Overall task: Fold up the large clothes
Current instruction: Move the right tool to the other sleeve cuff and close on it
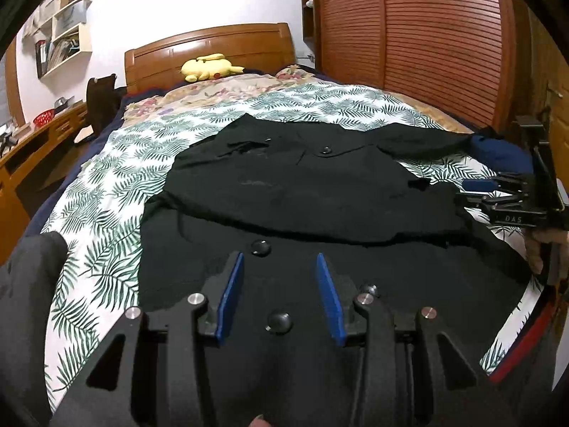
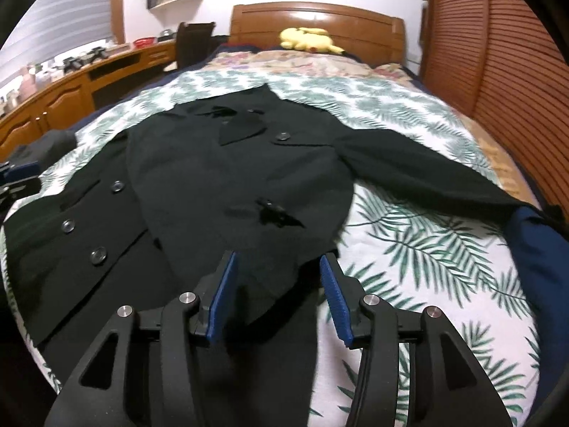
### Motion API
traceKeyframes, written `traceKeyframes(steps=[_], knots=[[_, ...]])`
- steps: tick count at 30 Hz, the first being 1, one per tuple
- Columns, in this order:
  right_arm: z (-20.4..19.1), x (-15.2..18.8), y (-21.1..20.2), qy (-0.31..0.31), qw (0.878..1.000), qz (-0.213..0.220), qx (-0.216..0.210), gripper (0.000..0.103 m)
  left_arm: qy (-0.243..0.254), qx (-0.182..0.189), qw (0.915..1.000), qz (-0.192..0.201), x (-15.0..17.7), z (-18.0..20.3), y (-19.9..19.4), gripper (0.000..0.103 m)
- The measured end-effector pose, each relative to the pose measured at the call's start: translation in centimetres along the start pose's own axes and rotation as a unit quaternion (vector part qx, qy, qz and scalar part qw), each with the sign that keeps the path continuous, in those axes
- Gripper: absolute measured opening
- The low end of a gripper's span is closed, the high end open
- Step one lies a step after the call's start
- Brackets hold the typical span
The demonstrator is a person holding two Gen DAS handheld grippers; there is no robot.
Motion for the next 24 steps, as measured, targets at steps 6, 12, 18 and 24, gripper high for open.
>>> traceKeyframes(steps=[6,12,18,24], knots=[[0.3,0.9,2.2,0.003,0.999,-0.026,-0.029,0.049,0.006,0.004,1.0000,-0.002,-1.7,2.0,1.6,0.042],[0.4,2.3,4.0,0.008,0.997,-0.061,-0.040,0.049,0.011,0.023,0.9997,0.007,-4.5,4.6,4.3,0.043],[0.6,2.8,4.1,0.008,0.998,-0.057,-0.039,0.049,0.018,0.042,0.9989,0.011,-5.9,6.6,7.6,0.043],[0.5,3.0,4.3,0.009,0.998,-0.051,-0.038,0.049,0.023,0.048,0.9985,0.009,-5.4,7.7,10.5,0.044]])
Point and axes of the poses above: each gripper's, at about its wrist camera, not at the fingertips, and y roughly the way its jaws point, z to its right, x to its underside, the point moved 4 cm from there along y, roughly the way its jaws point, and after that the axes turned 12 degrees about -x, right-handed, at the moved point
